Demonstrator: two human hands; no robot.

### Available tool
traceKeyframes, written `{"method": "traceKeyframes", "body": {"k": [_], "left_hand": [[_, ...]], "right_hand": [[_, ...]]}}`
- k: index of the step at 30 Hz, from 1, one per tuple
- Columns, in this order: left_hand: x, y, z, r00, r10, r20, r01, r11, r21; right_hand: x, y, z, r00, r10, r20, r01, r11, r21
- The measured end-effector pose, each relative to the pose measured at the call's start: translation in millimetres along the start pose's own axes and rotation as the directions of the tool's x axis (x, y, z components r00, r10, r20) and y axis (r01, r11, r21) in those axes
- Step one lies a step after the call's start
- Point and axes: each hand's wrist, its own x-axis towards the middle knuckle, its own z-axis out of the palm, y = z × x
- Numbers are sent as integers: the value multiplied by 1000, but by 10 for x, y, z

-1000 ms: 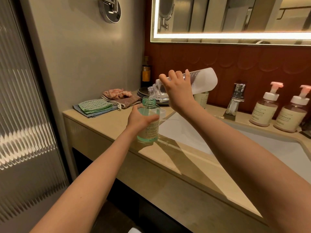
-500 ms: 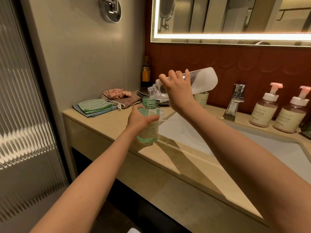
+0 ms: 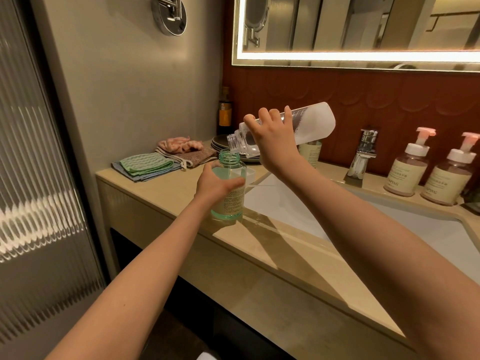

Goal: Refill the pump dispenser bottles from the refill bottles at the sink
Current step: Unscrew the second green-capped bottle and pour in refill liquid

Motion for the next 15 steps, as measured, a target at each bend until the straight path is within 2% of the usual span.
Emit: {"method": "traceKeyframes", "body": {"k": [15], "left_hand": [[3, -17, 4, 1000, -1, -9, 0, 1000, -23]], "right_hand": [[-3, -15, -41, 1000, -12, 3, 12, 1000, -15]]}}
